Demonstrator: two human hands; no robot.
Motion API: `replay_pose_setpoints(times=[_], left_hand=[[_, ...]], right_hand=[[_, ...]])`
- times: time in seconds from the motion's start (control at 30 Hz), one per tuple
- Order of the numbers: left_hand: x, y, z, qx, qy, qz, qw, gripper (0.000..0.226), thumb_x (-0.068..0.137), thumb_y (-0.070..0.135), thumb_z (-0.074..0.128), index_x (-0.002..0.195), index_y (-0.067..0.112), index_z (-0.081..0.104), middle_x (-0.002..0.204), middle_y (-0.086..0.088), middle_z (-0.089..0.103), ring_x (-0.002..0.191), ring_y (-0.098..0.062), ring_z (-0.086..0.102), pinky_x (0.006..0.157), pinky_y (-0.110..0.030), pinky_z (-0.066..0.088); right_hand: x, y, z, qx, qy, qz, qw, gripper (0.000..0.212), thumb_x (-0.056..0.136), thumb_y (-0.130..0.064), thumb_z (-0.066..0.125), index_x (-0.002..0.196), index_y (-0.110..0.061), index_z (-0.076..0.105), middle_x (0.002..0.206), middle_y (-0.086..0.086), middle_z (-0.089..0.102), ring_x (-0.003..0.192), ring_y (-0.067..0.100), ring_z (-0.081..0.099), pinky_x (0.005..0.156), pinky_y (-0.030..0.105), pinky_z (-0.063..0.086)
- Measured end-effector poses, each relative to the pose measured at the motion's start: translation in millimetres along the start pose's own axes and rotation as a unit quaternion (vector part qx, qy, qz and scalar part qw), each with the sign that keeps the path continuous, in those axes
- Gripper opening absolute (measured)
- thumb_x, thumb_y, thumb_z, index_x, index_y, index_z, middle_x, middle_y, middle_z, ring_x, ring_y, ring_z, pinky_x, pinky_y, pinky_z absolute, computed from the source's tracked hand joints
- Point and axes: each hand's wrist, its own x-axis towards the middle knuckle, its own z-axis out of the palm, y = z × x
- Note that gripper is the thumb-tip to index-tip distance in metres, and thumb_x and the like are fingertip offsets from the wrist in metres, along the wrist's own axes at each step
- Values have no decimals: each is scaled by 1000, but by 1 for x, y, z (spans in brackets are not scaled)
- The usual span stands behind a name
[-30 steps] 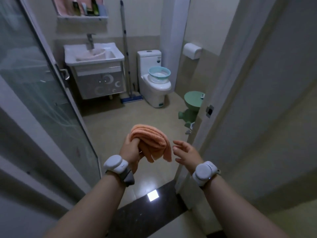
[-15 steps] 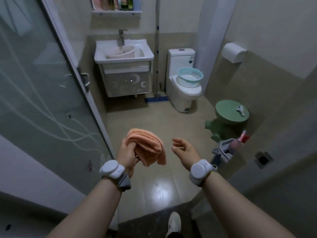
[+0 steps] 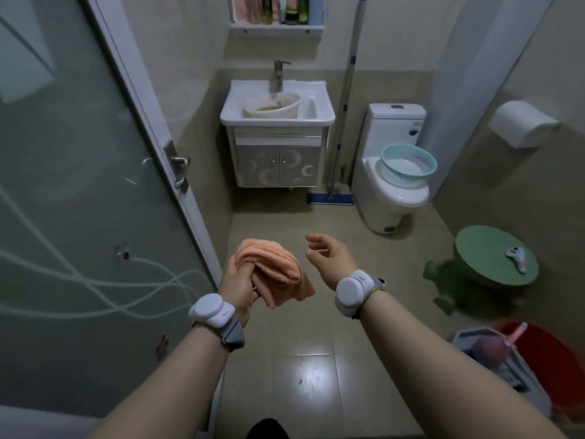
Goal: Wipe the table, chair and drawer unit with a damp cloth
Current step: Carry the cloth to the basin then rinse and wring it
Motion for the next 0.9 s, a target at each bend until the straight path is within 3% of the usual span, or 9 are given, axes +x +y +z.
replay_pose_setpoints(times=[0.23,0.6,0.9], left_hand=[[95,21,21,-8,-1,-8,1000,35,97,8,31,130,7,46,122,-21,59,112,-34,58,92,-59,47],[296,101,55,-13,-22,7,1000,34,98,13,34,130,10,45,121,-20,58,108,-31,60,88,-55,51],[401,129,86,-17,-23,-8,1000,34,100,12,30,131,6,43,124,-21,56,113,-32,57,94,-55,47]], right_hand=[[85,2,-8,-25,16,-3,1000,34,90,-14,59,124,-13,57,119,8,58,101,16,55,87,29,46],[277,-46,-24,-53,53,-27,997,35,92,-17,57,127,-18,55,121,5,58,103,12,53,83,25,42],[393,-52,-25,-56,23,-13,998,37,93,-16,56,129,-16,54,121,4,57,103,13,53,83,26,41]])
